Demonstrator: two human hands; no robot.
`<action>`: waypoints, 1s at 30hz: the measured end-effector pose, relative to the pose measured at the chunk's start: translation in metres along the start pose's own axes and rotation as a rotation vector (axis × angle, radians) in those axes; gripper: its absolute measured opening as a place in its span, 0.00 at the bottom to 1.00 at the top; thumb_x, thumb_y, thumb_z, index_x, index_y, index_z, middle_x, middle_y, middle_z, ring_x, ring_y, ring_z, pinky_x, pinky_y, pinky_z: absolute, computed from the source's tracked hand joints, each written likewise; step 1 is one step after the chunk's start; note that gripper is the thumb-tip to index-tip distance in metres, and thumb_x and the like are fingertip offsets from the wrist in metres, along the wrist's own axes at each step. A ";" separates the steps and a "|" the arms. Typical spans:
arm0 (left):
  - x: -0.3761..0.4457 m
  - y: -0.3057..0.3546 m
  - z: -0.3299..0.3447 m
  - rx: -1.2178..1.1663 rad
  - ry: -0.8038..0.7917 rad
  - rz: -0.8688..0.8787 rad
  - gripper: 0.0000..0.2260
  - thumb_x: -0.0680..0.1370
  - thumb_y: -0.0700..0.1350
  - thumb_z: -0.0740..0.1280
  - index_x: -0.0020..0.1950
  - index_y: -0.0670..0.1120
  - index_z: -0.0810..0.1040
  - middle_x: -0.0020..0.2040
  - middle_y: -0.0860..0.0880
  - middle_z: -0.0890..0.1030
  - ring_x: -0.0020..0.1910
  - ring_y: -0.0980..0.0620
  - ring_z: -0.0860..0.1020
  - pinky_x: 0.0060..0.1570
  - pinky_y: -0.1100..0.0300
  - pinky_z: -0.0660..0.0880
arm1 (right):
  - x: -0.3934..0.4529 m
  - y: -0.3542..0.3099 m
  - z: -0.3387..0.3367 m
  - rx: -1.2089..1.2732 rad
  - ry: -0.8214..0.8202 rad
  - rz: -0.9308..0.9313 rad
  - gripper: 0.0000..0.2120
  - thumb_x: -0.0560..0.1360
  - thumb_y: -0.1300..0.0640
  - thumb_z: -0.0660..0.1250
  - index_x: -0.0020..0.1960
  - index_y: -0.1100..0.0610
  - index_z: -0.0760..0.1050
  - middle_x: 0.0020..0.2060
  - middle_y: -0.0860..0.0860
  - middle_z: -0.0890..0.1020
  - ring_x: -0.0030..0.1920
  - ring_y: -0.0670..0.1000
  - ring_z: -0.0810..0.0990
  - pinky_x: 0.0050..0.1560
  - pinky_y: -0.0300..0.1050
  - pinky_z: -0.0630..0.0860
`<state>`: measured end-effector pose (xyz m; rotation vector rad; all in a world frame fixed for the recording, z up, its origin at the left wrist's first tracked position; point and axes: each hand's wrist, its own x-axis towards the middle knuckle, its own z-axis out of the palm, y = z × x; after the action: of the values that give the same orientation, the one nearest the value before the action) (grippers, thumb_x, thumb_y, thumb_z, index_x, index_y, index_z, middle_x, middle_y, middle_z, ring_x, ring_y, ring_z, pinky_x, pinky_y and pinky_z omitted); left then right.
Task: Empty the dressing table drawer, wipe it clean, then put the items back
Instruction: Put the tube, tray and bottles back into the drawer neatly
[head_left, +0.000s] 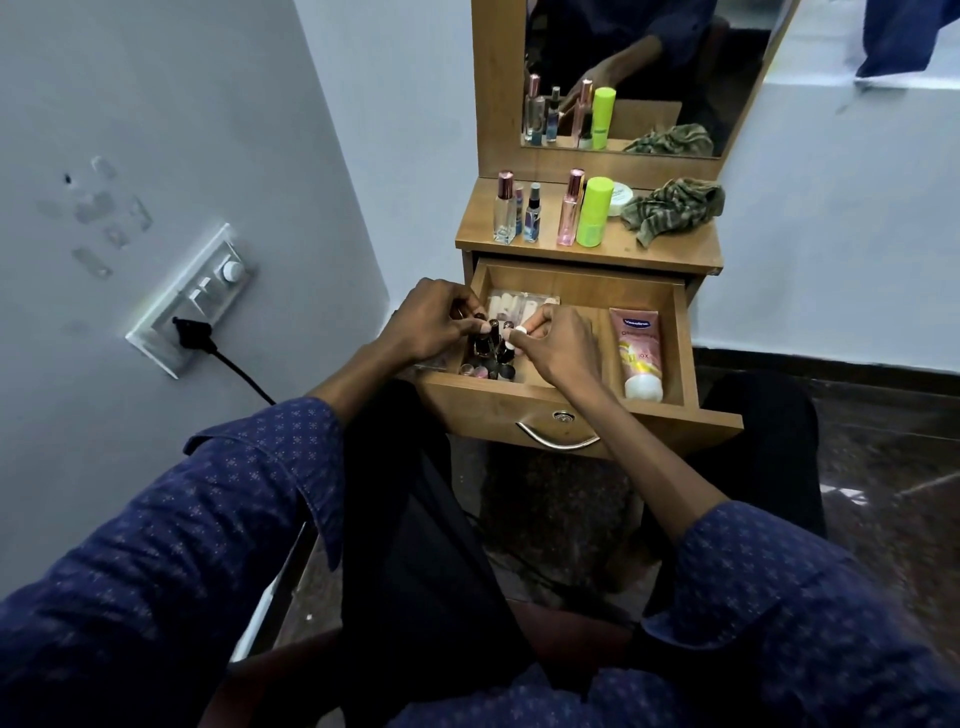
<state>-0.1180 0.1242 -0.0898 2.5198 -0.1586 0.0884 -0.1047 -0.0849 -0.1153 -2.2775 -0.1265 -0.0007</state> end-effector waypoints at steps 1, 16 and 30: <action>0.000 -0.002 0.001 0.011 -0.004 -0.008 0.09 0.74 0.51 0.80 0.48 0.49 0.87 0.44 0.53 0.87 0.43 0.55 0.84 0.48 0.51 0.81 | 0.000 0.000 0.002 -0.002 0.002 0.007 0.12 0.71 0.44 0.79 0.39 0.51 0.80 0.31 0.45 0.84 0.36 0.45 0.83 0.39 0.44 0.80; 0.005 -0.001 0.000 0.214 -0.096 -0.019 0.08 0.72 0.52 0.81 0.46 0.50 0.87 0.44 0.52 0.85 0.43 0.52 0.82 0.47 0.50 0.81 | -0.002 -0.008 0.016 -0.081 -0.036 0.051 0.12 0.71 0.43 0.79 0.43 0.50 0.82 0.40 0.47 0.86 0.44 0.51 0.84 0.39 0.42 0.72; 0.017 0.012 0.002 0.310 -0.215 -0.008 0.06 0.71 0.42 0.81 0.46 0.45 0.90 0.43 0.48 0.88 0.44 0.51 0.83 0.48 0.55 0.82 | -0.007 -0.013 0.022 -0.193 -0.004 -0.044 0.07 0.72 0.48 0.79 0.45 0.50 0.84 0.40 0.47 0.86 0.44 0.50 0.83 0.41 0.42 0.74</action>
<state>-0.1030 0.1122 -0.0830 2.8361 -0.2375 -0.1753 -0.1135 -0.0607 -0.1205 -2.4669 -0.1854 -0.0331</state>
